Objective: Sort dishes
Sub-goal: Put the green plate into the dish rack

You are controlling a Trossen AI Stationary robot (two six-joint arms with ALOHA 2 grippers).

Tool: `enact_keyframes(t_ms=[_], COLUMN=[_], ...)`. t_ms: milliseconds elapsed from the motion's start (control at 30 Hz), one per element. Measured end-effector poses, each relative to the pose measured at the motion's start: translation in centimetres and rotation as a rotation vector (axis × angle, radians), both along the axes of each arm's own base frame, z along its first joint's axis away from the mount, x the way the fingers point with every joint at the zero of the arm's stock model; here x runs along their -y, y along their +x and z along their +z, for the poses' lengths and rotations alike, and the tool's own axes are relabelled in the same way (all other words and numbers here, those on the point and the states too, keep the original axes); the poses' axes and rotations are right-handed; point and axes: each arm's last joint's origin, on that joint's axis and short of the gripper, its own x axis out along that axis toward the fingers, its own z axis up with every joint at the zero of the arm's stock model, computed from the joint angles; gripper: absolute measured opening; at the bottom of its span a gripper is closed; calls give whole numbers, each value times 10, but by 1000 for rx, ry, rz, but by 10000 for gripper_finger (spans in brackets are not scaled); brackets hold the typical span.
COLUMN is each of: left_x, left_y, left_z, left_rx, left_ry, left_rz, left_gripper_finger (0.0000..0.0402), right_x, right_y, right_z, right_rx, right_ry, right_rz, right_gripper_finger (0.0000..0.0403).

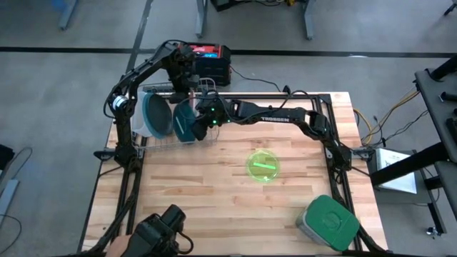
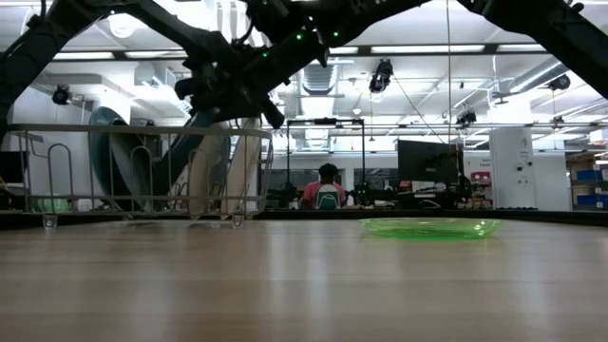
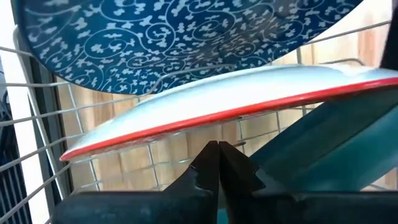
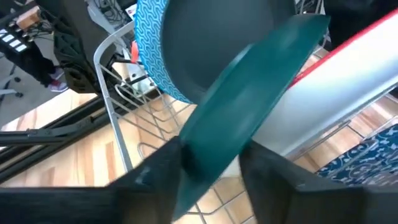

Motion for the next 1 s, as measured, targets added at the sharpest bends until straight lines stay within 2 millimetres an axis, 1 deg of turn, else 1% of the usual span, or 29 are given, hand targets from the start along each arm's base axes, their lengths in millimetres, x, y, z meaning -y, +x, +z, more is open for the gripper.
enact_keyframes(t_ms=[167, 200, 233, 333, 433, 500, 667, 733, 833, 1000], left_x=[-1, -2, -2, -4, -6, -5, 1, 5, 17, 30], left_y=[1, 2, 2, 2, 2, 2, -2, -6, -14, -23], left_z=[4, 7, 10, 23, 43, 61, 112, 128, 142, 155], left_rx=[11, 14, 17, 39, 85, 126, 250, 304, 364, 408], left_ry=[10, 17, 23, 60, 127, 182, 325, 373, 443, 457], left_rz=[25, 38, 52, 76, 80, 81, 126, 155, 152, 150], left_gripper_finger=[0, 0, 0, 0, 0, 0, 0, 0, 0, 0], right_x=[0, -1, -2, -5, -7, -11, -13, -16, -20, -21], right_y=[0, 1, 1, 2, 2, 3, 4, 5, 6, 8], right_z=[1, 2, 2, 4, 8, 12, 13, 16, 18, 26], right_rx=[12, 16, 19, 26, 37, 54, 39, 43, 55, 116], right_ry=[-3, 1, -1, -1, -6, -51, -148, -174, -178, -183], right_rz=[20, 35, 47, 59, 73, 78, -44, -60, -54, -50], right_gripper_finger=[46, 27, 17, 16, 13, 5, 0, 0, 0, 1])
